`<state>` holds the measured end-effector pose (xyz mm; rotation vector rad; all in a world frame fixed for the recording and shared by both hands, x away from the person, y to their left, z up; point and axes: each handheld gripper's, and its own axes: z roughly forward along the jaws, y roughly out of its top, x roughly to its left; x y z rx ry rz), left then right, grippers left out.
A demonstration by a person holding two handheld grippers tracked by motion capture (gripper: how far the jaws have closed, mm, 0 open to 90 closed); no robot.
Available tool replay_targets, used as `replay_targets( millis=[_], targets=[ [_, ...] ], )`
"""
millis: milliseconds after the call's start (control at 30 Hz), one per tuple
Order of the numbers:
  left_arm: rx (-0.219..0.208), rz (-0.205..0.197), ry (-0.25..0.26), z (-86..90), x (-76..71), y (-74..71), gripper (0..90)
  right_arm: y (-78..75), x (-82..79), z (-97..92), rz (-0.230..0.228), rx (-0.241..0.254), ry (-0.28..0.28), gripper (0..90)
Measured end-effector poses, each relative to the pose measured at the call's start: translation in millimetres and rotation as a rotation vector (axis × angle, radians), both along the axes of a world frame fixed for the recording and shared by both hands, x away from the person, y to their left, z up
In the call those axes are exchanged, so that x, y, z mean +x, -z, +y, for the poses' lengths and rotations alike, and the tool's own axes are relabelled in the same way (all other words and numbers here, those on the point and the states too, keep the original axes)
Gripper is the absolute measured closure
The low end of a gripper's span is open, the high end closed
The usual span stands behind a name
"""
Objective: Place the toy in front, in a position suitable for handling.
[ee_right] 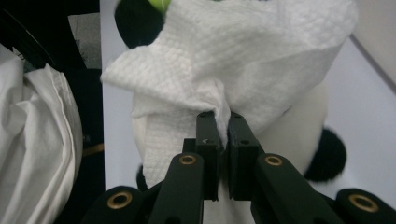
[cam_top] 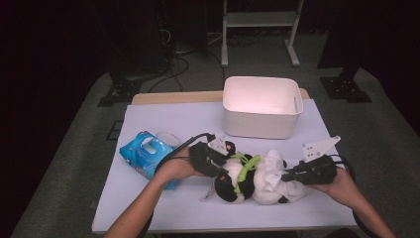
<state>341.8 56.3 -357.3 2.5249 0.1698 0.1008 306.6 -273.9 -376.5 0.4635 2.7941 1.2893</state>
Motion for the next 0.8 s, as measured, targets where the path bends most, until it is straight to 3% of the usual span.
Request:
replay_targets(
  millis=[167, 267, 633, 800],
  targets=[
    [0.013, -0.015, 0.004, -7.2, -2.9, 0.4, 63.5, -10.4, 0.8, 26.4, -0.038, -0.044, -0.066, 84.4],
    [0.017, -0.023, 0.013, -8.6, -3.4, -0.2, 63.6, -12.9, 1.9, 30.7, -0.041, -0.070, -0.078, 84.7],
    [-0.017, -0.010, 0.047, -26.5, -4.3, 0.2, 64.0, -9.2, 3.5, 2.2, -0.001, -0.099, -0.022, 85.0],
    [-0.017, -0.010, 0.077, -40.7, -5.3, 0.5, 64.0, -10.1, 2.3, -10.0, -0.008, -0.106, 0.008, 84.9]
  ],
)
